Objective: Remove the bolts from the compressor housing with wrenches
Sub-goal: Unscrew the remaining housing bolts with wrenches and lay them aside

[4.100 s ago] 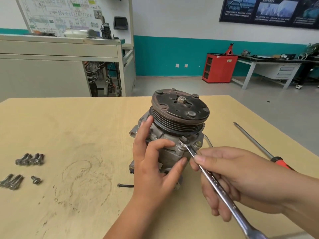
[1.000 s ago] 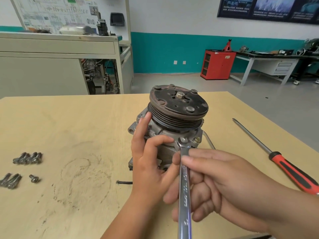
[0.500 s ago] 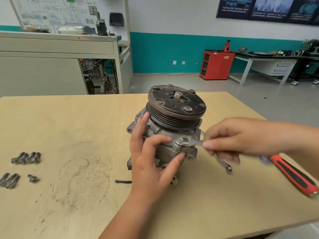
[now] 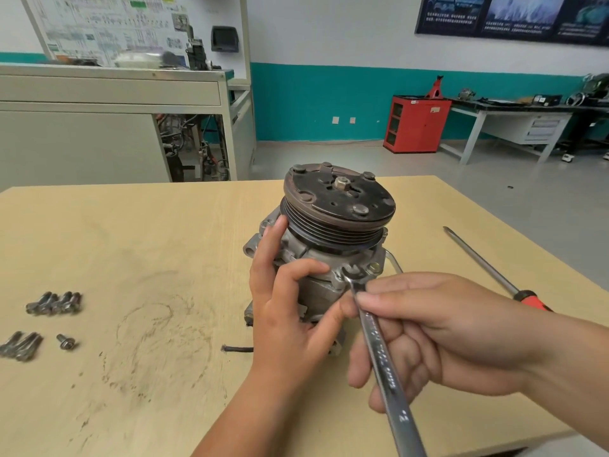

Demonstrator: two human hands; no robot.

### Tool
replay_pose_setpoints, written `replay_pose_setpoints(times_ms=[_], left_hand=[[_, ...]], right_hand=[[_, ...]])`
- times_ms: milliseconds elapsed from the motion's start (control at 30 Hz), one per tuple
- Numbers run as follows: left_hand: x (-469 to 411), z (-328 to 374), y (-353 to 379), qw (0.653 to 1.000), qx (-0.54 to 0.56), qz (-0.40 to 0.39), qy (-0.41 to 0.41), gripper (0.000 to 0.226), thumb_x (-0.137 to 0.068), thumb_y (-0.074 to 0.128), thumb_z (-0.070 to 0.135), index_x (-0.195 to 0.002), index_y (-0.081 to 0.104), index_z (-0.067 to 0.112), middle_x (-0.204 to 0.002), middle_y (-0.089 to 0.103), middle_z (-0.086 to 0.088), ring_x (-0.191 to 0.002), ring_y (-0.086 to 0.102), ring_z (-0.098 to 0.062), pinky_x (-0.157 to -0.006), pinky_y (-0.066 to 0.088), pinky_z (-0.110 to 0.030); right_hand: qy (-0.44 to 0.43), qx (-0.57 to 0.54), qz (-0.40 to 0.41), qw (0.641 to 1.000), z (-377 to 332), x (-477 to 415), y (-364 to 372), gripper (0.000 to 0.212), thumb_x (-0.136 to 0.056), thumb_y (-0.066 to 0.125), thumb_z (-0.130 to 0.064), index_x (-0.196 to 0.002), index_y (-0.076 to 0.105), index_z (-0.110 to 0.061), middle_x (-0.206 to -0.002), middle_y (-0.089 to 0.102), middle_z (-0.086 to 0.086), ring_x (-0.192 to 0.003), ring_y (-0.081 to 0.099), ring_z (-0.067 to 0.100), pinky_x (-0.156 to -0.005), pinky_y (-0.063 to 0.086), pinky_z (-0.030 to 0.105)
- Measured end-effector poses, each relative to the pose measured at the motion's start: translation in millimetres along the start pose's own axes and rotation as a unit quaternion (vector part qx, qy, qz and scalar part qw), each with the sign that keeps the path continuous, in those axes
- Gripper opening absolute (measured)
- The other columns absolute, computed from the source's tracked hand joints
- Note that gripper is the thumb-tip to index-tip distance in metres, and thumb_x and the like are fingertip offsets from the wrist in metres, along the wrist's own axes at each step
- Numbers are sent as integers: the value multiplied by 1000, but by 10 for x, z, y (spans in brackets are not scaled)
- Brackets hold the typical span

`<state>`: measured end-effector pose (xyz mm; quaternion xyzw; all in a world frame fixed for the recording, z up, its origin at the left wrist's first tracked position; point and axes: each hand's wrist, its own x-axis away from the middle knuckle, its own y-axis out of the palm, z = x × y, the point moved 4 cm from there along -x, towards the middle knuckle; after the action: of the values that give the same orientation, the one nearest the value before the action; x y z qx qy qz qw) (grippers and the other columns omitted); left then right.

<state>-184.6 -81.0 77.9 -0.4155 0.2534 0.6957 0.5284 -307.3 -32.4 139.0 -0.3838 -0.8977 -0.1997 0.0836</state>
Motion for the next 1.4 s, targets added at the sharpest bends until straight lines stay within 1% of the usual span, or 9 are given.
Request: replay_pose_setpoints(times_ms=[133,233,300,400,467,700,833,1100,1400], left_hand=[[-10,2,5,1000,12,0,2,24,-88,60,41,-103,52,26,-148,29,-10,-143,27,-16,-112,27,-31],[-14,21,-1,1000,12,-3,-1,27,-83,65,36,-102,51,25,-148,29,-13,-142,27,-15,-112,27,-31],[-12,28,-3,1000,1,-9,1,29,-82,67,38,-102,51,24,-147,29,-15,-142,27,-19,-113,26,-32],[-17,29,-10,1000,-12,-19,-6,31,-77,67,33,-102,50,25,-148,26,-7,-142,26,-28,-114,27,-35],[-19,34,-10,1000,-9,-24,-11,31,-76,67,32,-102,50,26,-148,25,-4,-142,25,-28,-115,25,-33],[-11,15,-11,1000,-10,-23,-7,31,-77,68,31,-102,50,26,-147,28,-11,-142,26,-30,-114,26,-33],[-5,0,-7,1000,5,-21,-5,31,-79,69,35,-103,51,24,-150,28,-15,-142,26,-29,-113,29,-42],[8,-31,4,1000,13,-10,5,29,-80,67,30,-103,52,22,-150,28,-14,-142,29,-26,-112,31,-46],[7,-7,1,1000,-1,-11,-1,31,-82,68,41,-104,51,26,-150,30,-15,-141,28,-31,-110,31,-50]], right_hand=[[-30,-24,45,998,-17,-89,56,27,-75,50,-30,-91,44,-8,-65,70,11,-50,67,16,-44,54,22],[-10,-2,32,999,-54,-100,45,27,-76,48,-32,-90,45,-9,-58,68,8,-45,65,15,-40,52,21],[39,128,49,990,-131,-47,-134,27,-78,51,-37,-87,50,-12,-51,64,4,-38,61,14,-37,49,20],[56,414,103,903,-472,94,-458,28,-77,51,-47,-74,59,-21,-44,54,-3,-35,49,9,-44,44,21],[49,480,124,867,-618,192,-580,33,-78,49,-55,-70,61,-25,-48,57,-2,-40,50,8,-51,43,16],[59,243,-30,968,-48,194,-463,21,-90,46,-43,-88,51,-23,-95,73,8,-82,71,19,-71,53,22],[21,43,-80,996,23,54,-122,21,-95,47,-36,-97,47,-16,-90,74,8,-77,72,17,-66,56,21],[-18,-28,63,997,-101,-96,19,26,-76,46,-30,-90,43,-8,-59,69,8,-49,67,16,-41,50,19],[-20,-23,118,993,-92,-2,34,27,-74,47,-30,-87,45,-6,-50,63,11,-38,62,18,-34,46,18]])
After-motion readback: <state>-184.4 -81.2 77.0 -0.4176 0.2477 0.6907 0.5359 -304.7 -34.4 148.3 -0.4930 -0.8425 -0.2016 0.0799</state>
